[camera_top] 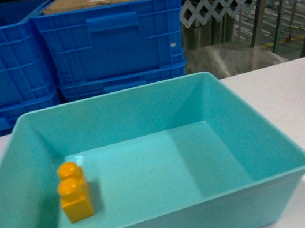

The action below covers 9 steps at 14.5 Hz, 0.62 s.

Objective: Pick red block from blue box to shelf

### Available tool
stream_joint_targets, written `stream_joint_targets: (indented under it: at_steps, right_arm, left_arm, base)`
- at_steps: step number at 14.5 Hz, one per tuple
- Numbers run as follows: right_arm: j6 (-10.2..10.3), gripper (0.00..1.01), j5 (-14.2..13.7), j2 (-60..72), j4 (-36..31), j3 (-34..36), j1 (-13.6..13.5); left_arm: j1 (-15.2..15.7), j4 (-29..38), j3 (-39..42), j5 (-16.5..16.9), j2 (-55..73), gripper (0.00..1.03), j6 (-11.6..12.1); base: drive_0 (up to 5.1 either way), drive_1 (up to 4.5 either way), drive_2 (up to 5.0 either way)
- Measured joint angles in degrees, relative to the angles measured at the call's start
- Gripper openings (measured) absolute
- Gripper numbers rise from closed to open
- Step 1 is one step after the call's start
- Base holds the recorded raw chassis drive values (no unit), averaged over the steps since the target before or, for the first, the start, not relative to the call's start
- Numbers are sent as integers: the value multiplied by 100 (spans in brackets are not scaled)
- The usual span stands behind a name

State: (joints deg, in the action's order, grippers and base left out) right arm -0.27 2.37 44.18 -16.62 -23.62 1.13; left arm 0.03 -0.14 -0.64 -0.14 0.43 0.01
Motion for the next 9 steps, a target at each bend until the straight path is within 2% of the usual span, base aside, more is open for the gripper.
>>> stream_joint_targets:
  at_steps: [9]
  right_arm:
    - [0, 20, 0, 0, -7, 0, 2]
  left_arm:
    - [0, -15, 0, 9, 0, 98, 0]
  base:
    - [242, -353, -353]
